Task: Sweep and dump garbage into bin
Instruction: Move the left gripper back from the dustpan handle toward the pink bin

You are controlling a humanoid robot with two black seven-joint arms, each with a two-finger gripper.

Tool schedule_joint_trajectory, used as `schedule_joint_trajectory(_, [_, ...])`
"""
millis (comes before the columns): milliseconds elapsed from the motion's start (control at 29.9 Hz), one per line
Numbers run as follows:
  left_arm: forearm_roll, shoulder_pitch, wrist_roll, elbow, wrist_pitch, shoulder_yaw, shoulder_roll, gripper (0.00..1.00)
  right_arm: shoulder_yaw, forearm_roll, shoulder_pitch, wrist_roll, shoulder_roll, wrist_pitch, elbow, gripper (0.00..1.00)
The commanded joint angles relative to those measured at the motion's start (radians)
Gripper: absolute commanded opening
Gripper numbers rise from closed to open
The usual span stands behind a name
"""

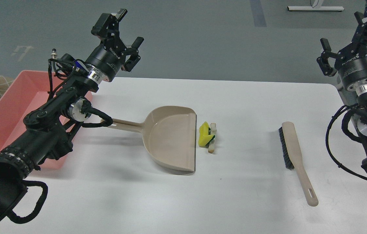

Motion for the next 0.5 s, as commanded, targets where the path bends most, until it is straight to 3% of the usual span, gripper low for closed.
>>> schedule_joint_trajectory(0, [-0.003, 0.001, 0.002, 0.0, 0.0, 0.0, -0.007, 0.98, 0.001, 0.0, -0.001, 0.0, 0.002, 0.0, 0.001, 1.0])
schedule_joint_trajectory(468, [-0.003, 0.006, 0.007, -0.039, 0.006, 0.0, 0.005, 0.98, -0.001, 0.0, -0.001, 0.0, 0.003, 0.0, 0.004, 1.0])
